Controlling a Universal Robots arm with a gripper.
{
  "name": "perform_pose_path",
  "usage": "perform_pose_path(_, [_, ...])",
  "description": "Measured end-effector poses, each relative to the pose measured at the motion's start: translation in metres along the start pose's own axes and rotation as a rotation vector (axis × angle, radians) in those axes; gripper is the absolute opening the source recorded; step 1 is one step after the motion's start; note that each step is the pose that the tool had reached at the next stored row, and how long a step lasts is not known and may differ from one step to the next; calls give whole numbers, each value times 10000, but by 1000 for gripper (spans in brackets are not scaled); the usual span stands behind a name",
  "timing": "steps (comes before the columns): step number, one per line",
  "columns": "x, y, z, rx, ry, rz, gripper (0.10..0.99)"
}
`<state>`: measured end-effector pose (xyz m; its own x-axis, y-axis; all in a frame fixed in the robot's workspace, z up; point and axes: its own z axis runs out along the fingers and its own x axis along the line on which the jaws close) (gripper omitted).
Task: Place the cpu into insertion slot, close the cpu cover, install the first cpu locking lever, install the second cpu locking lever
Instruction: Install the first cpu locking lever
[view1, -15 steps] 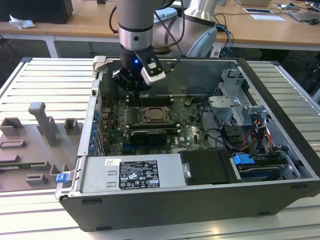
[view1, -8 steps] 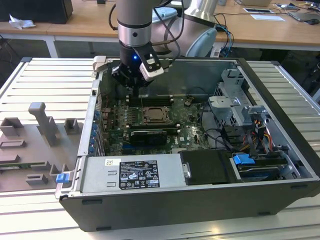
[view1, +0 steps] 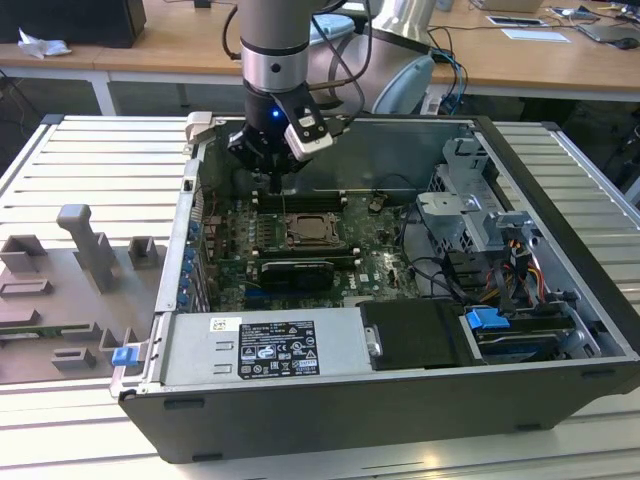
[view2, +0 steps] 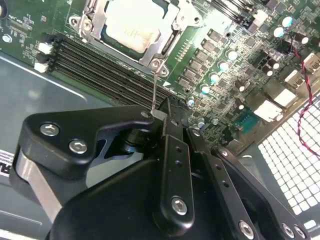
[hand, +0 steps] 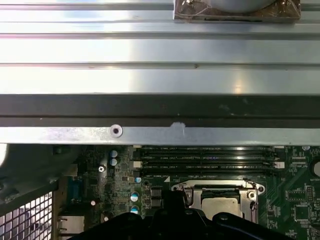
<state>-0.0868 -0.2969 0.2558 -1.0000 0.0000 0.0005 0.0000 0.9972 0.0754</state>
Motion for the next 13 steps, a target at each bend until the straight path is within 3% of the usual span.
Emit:
perform_pose_path(4, [-84, 2, 5, 1, 1, 1, 110])
perform_pose_path(7, [-194, 5, 24, 1, 1, -1, 110])
perform_pose_path(9, [-312, 3, 62, 0, 2, -2, 110])
perform_pose_path(13, [-350, 0, 89, -37, 1, -23, 110])
